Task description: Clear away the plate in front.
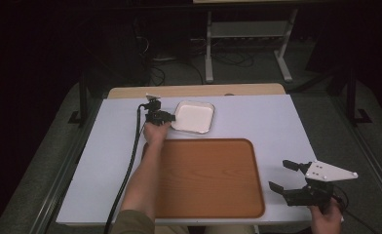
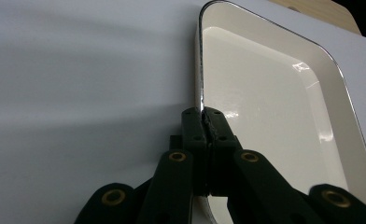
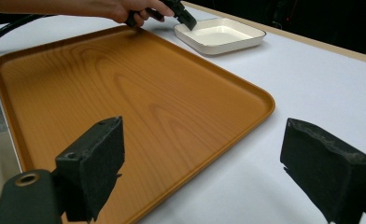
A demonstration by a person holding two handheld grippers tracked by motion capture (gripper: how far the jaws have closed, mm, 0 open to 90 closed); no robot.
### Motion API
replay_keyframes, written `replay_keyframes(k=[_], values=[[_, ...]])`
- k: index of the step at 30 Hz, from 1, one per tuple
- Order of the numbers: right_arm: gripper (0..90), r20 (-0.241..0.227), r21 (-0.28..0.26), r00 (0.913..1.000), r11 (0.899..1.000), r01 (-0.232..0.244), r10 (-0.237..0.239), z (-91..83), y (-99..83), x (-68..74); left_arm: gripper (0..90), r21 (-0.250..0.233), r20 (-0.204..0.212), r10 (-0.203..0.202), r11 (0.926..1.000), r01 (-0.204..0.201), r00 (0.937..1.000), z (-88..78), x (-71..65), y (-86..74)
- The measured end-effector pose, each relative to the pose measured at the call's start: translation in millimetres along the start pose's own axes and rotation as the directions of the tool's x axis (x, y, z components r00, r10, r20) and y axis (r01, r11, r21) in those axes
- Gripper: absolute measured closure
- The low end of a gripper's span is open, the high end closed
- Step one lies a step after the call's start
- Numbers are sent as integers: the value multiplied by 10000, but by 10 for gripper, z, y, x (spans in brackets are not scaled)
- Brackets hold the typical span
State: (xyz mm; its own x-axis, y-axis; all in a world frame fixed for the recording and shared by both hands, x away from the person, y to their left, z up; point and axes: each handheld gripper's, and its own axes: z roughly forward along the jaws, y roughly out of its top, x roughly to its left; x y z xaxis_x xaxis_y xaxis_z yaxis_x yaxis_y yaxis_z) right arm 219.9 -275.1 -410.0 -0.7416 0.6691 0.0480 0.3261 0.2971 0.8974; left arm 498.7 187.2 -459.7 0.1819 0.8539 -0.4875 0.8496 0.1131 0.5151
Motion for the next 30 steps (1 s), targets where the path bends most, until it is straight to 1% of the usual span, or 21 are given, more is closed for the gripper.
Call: replay_keyframes(k=[4, 7, 13, 14, 19, 22, 24, 27, 28, 30], values=[[128, 26, -28, 10000, 10000, -24, 24, -3, -1, -2, 886, -33, 24, -18, 10000, 18, 10000, -43, 29, 3], [128, 43, -17, 10000, 10000, -37, 38, -2, 0, -2, 886, -109, -11, 55, 9999, -55, 10000, -74, 27, 11], [128, 107, -102, 9999, 9999, -123, 124, -18, -7, -11, 887, -310, 338, 8, 9995, 3, 9994, -117, 29, 24], [127, 121, -121, 9998, 9998, -147, 149, -20, -8, -11, 887, -401, 413, 70, 9992, -54, 9991, -135, 27, 33], [127, 139, -112, 9998, 9998, -139, 140, -25, -12, -13, 888, -467, 470, 31, 9989, -9, 9989, -185, 43, 59], [128, 132, -110, 9998, 9998, -140, 142, -27, -13, -12, 887, -499, 411, 135, 9987, -114, 9991, -211, 46, 58], [127, 136, -113, 9998, 9998, -147, 149, -28, -14, -12, 887, -594, 597, 155, 9982, -119, 9981, -241, 36, 56], [128, 131, -95, 9998, 9999, -129, 131, -26, -14, -11, 887, -717, 756, 235, 9973, -180, 9969, -287, 1, 57], [127, 125, -88, 9999, 9999, -104, 105, -25, -14, -11, 887, -711, 838, 354, 9970, -295, 9959, -315, -11, 60], [127, 129, -66, 9999, 9999, -113, 114, -24, -13, -7, 887, -783, 920, 435, 9963, -363, 9948, -365, -33, 62]])
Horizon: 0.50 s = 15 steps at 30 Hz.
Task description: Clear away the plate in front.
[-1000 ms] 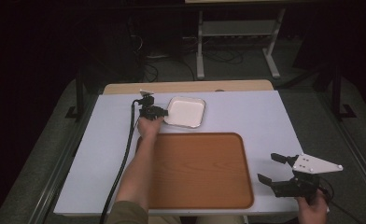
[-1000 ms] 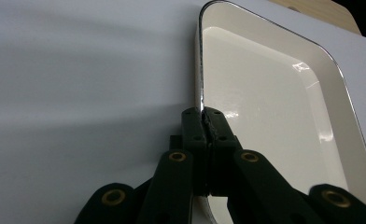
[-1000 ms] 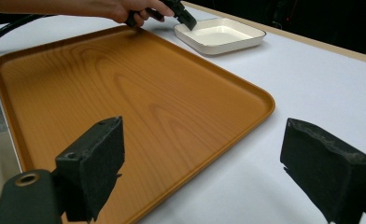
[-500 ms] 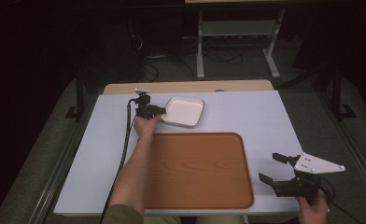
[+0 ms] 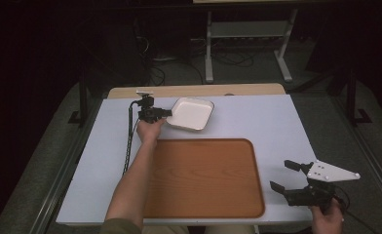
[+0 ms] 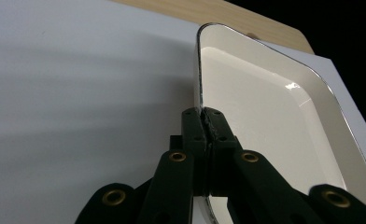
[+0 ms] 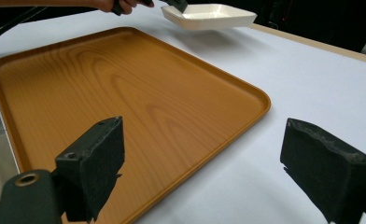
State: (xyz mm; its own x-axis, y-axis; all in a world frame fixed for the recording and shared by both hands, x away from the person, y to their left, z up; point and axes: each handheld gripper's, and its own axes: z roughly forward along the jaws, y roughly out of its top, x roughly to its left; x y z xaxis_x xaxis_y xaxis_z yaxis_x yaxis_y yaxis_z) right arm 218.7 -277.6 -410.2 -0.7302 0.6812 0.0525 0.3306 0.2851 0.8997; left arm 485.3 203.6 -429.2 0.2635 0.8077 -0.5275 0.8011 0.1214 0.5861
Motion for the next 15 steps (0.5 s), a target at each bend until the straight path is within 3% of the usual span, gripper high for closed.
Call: replay_keyframes(k=[9, 15], values=[[127, 11, 38, 10000, 10000, 2, -2, 5, 4, 9, 887, -281, 425, 49, 9996, -38, 9991, -270, -19, -1], [128, -15, 63, 10000, 10000, 28, -28, 8, 6, 16, 886, -411, 341, 25, 9992, -11, 9994, -430, -10, -80]])
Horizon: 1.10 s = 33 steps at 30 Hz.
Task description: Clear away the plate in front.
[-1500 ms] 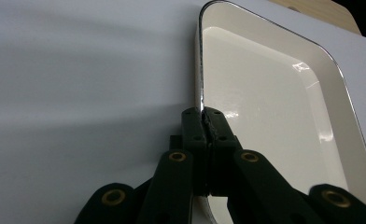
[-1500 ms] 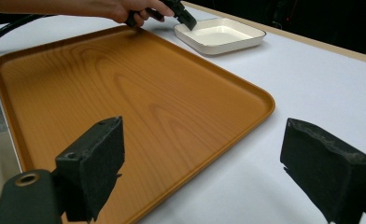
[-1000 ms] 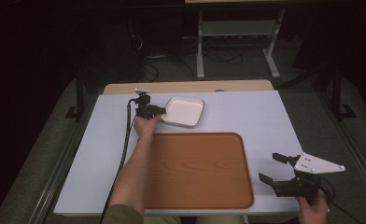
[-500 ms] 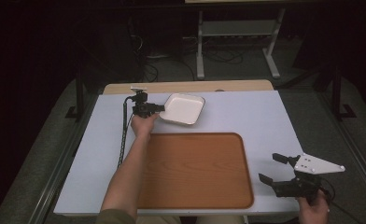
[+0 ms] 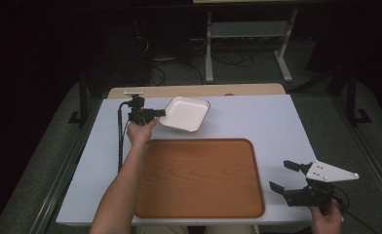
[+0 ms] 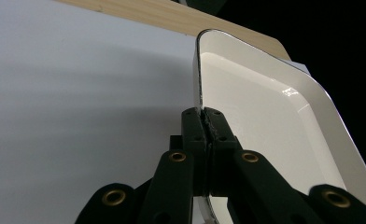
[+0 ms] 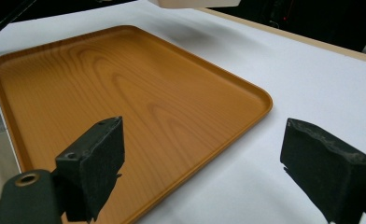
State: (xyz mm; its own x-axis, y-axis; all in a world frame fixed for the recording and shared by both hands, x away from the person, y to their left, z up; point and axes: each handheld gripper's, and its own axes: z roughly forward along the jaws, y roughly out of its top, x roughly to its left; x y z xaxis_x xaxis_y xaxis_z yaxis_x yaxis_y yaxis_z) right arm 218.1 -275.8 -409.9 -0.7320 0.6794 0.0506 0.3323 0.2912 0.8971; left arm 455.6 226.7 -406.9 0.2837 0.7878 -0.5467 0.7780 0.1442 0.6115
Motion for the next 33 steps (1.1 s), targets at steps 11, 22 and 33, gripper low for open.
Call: replay_keyframes(k=[11, 22, 33], values=[[128, 20, 75, 10000, 10000, 62, -62, 11, 10, 16, 886, -205, 101, 279, 9994, -277, 9996, -207, -46, -95], [128, 89, 118, 9999, 9999, 72, -73, 14, 13, 19, 886, -304, 505, 550, 9981, -535, 9972, -341, -110, -176], [127, 189, 170, 9998, 9998, 68, -72, 6, 12, 24, 885, -362, 635, 770, 9965, -748, 9950, -477, -177, -269]])
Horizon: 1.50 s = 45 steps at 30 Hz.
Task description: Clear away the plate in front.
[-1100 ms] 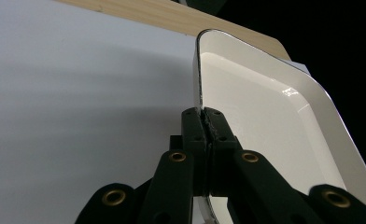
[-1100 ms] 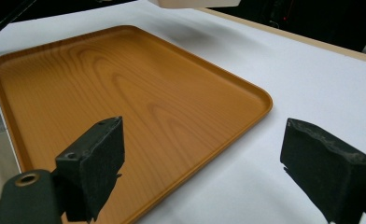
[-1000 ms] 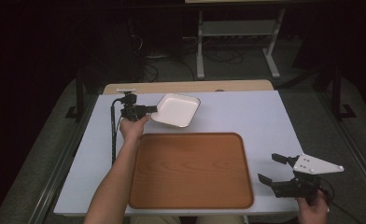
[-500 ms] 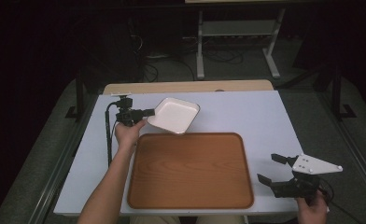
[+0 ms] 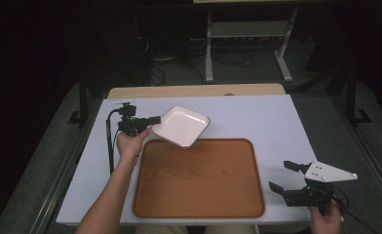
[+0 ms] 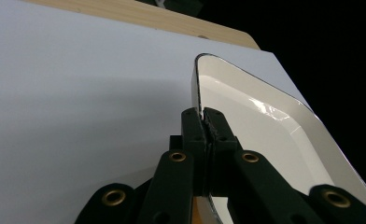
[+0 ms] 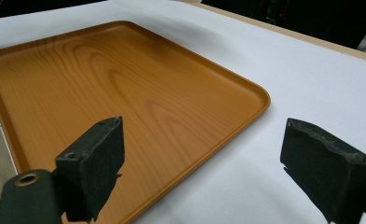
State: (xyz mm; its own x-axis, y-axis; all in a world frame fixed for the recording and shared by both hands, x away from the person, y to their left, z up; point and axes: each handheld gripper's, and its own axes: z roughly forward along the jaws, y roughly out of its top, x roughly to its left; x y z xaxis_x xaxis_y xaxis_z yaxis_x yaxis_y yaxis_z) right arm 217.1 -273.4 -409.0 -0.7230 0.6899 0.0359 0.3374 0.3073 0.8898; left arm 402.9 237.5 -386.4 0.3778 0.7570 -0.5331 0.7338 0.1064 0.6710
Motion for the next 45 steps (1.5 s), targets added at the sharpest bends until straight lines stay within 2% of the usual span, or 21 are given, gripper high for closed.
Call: replay_keyframes(k=[18, 25, 31, 37, 45], values=[[127, -1, 34, 10000, 10000, 34, -34, 3, 5, 8, 886, 29, 532, 278, 9996, -280, 9982, -69, -133, -196], [128, -25, 30, 10000, 10000, 54, -54, 2, 7, 12, 887, 135, 458, 597, 9981, -604, 9972, -79, -213, -343], [127, -27, 35, 10000, 10000, 59, -59, 4, 7, 11, 886, 195, 466, 585, 9980, -595, 9972, -87, -208, -489], [128, -17, 47, 10000, 10000, 77, -76, 7, 10, 16, 886, 240, 336, 441, 9987, -449, 9985, -101, -166, -609], [127, -26, 88, 10000, 9999, 76, -76, 11, 12, 20, 886, 441, 170, 440, 9980, -447, 9989, -99, -141, -756]])
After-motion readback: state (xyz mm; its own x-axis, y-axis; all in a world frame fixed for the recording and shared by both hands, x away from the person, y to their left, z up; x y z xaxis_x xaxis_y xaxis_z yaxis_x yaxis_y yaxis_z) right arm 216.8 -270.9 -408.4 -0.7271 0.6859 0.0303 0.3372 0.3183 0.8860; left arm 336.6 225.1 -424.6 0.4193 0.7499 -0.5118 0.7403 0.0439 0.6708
